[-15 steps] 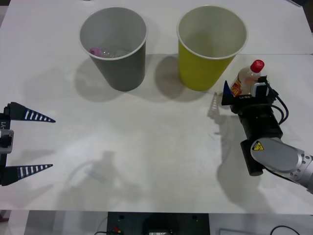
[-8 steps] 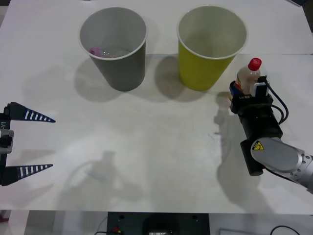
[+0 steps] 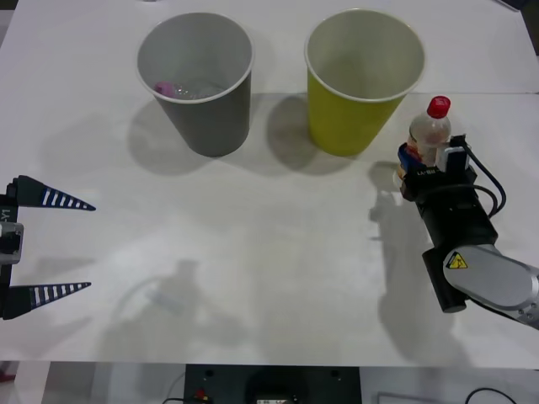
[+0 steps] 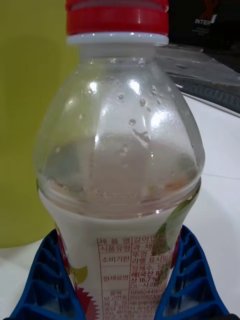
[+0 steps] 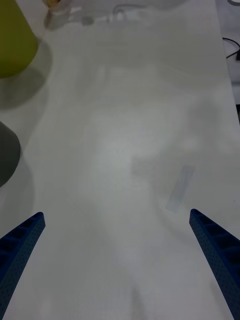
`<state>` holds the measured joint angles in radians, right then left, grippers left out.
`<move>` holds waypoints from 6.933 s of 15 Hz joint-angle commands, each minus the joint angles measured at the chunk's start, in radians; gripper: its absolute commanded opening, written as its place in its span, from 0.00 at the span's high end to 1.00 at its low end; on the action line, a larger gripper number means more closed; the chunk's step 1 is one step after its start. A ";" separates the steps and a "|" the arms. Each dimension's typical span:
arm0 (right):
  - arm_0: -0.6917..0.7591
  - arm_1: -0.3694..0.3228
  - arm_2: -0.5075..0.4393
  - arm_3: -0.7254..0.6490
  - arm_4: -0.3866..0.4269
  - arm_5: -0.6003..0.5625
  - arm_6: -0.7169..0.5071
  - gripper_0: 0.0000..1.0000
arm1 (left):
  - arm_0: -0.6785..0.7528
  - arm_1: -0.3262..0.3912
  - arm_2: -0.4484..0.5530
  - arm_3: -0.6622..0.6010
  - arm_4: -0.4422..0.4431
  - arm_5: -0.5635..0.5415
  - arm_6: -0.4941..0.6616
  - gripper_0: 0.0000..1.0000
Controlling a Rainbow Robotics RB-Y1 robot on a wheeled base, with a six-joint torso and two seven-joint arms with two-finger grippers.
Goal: Put the can into the green bin and the plastic bottle into the gray bin
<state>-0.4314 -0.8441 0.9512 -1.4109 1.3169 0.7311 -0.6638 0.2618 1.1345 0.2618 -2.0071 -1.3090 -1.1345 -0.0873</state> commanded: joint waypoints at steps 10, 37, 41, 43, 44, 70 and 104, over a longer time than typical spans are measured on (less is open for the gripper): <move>0.390 -0.205 -0.554 -0.412 0.320 -0.800 0.003 1.00 | 0.000 0.000 0.000 0.000 0.000 0.000 0.000 0.00; -0.182 -0.171 -0.891 -0.720 0.341 -1.943 -0.669 1.00 | 0.000 0.000 0.000 0.000 0.000 0.000 0.000 0.00; -0.395 -0.150 -0.732 -0.602 0.361 -1.941 -0.671 1.00 | 0.000 0.000 0.000 0.000 0.000 0.000 0.000 0.00; -0.481 -0.105 -0.683 -0.530 0.381 -1.938 -0.671 1.00 | 0.000 0.000 0.000 0.000 0.000 0.000 0.000 0.00; -0.524 -0.078 -0.655 -0.491 0.394 -1.932 -0.669 1.00 | 0.000 0.000 0.000 0.000 0.000 0.000 0.000 0.00; -0.940 0.427 -0.282 0.242 0.634 -1.527 -0.557 0.04 | 0.000 0.000 0.000 0.000 0.000 0.000 0.000 0.00; 0.244 -0.204 -1.166 -0.751 0.122 -2.006 -0.020 0.00 | 0.000 0.000 0.000 0.000 0.000 0.000 0.000 0.00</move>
<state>-0.2241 -1.0474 -0.1909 -2.1572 1.4455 -1.2738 -0.7086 0.2618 1.1345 0.2618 -2.0071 -1.3090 -1.1345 -0.0873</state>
